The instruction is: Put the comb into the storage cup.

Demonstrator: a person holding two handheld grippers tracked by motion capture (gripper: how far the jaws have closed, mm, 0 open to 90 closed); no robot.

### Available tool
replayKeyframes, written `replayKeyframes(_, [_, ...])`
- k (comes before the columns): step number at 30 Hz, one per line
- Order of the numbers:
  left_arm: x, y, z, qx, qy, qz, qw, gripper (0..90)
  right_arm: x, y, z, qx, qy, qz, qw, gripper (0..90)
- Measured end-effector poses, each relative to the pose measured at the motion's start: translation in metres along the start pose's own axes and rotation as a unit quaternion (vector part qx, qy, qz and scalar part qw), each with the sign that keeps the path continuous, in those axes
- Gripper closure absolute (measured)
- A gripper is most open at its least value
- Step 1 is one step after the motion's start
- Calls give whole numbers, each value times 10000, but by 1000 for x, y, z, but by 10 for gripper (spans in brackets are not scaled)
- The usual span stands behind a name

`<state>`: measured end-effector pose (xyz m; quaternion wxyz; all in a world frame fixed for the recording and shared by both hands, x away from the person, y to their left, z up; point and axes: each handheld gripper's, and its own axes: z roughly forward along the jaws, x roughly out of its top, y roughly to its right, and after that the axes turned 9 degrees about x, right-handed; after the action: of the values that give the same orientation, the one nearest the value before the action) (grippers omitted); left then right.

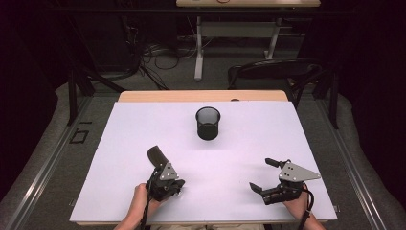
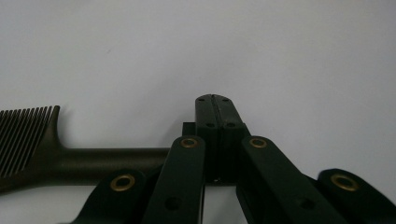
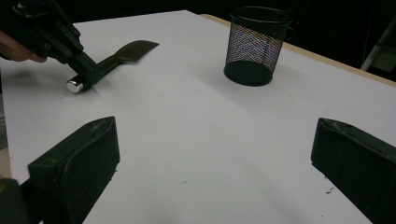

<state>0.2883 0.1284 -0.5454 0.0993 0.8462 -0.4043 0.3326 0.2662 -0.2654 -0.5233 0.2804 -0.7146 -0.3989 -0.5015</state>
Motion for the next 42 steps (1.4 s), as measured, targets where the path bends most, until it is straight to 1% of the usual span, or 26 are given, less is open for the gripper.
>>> replayKeyframes(2, [0, 0, 0, 0, -14, 8, 10000, 900, 0, 0, 0, 6, 1, -12, 10000, 9])
replayKeyframes(6, [-1, 1, 0, 83, -67, 79, 9999, 900, 0, 0, 0, 5, -22, 3, 10000, 8])
replayKeyframes(9, [-2, 0, -1, 60, -128, 81, 9999, 900, 0, 0, 0, 4, 2, 29, 10000, 8])
replayKeyframes(10, [-2, 0, -2, 61, -143, 83, 9998, 900, 0, 0, 0, 3, -18, 5, 10000, 8])
replayKeyframes(12, [-3, -1, -3, 46, -149, 101, 9998, 900, 0, -1, 0, 9, -5, 25, 10000, 8])
replayKeyframes(15, [-4, -1, -3, 42, -138, 78, 9999, 900, 0, 0, 0, -3, 2, -12, 10000, 8])
replayKeyframes(19, [-5, -2, -4, 58, -175, 105, 9998, 900, 0, -1, 0, 7, -5, 29, 10000, 8])
replayKeyframes(20, [-5, -2, -4, 28, -202, 103, 9997, 900, 0, 0, 0, 0, -4, -10, 10000, 9])
replayKeyframes(23, [-5, -2, -4, 21, -234, 141, 9996, 900, 0, -1, -1, -6, -22, 0, 10000, 9])
replayKeyframes(30, [-7, -4, -5, 49, -294, 117, 9995, 900, 0, -1, -1, -6, -23, 2, 10000, 9])
replayKeyframes(33, [-8, -5, -6, 1, -324, 116, 9994, 900, 0, 0, 0, -11, 0, -16, 10000, 9])
replayKeyframes(37, [-8, -7, -7, 6, -337, 139, 9993, 900, 0, 0, -1, -13, -16, -10, 10000, 9])
replayKeyframes(39, [-10, -8, -8, 42, -332, 115, 9994, 900, 0, -1, -1, -10, -33, 2, 10000, 9])
replayKeyframes(40, [-10, -9, -9, -3, -355, 124, 9993, 900, 0, -1, -1, -12, -25, -2, 10000, 9])
replayKeyframes(42, [-11, -9, -9, 25, -376, 114, 9992, 900, 0, 0, -1, -21, -15, -6, 10000, 9])
